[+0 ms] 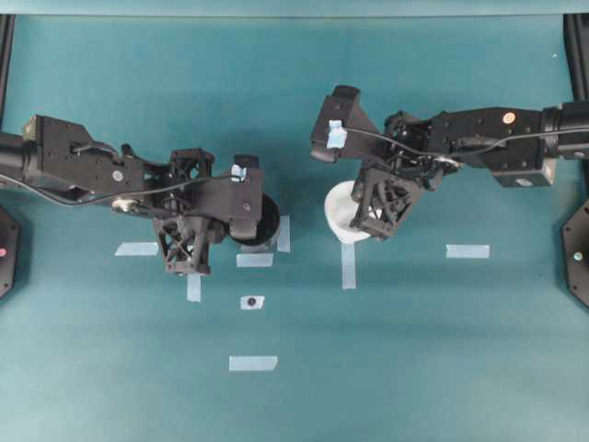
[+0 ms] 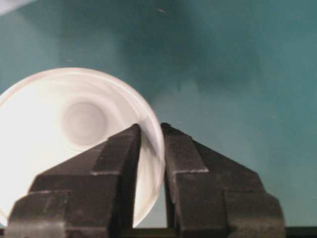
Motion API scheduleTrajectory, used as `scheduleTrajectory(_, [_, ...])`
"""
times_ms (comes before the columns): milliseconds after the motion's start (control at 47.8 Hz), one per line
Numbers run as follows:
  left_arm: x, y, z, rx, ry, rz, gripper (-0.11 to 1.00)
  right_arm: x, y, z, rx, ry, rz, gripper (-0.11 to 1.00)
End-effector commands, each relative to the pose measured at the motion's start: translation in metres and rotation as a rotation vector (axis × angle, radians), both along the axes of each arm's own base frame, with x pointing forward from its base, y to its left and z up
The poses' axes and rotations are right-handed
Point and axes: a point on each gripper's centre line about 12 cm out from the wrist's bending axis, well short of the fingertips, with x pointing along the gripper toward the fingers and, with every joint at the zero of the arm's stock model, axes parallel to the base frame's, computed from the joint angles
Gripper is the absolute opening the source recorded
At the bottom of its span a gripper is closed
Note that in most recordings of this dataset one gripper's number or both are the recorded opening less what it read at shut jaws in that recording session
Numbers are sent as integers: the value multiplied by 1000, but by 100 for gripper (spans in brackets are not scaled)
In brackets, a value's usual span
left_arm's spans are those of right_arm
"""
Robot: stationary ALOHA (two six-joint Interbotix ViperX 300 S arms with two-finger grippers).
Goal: Holding the cup holder with the left arm, the right arm places the cup into the cup holder.
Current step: 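Close left gripper on holder handle and right gripper on cup rim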
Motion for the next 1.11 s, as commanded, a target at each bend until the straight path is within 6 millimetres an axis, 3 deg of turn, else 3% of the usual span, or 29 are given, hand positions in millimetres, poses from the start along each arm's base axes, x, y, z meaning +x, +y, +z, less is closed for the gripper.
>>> scheduleTrajectory(0, [6, -2, 13, 7, -42, -10, 25, 4, 3, 15, -7, -41, 10, 17])
scheduleTrajectory(397, [6, -1, 22, 12, -70, -12, 25, 3, 5, 26, 3, -74, -4, 7])
scheduleTrajectory(1087, [11, -2, 36, 20, -166, -13, 25, -7, 7, 53, 40, -110, -41, 4])
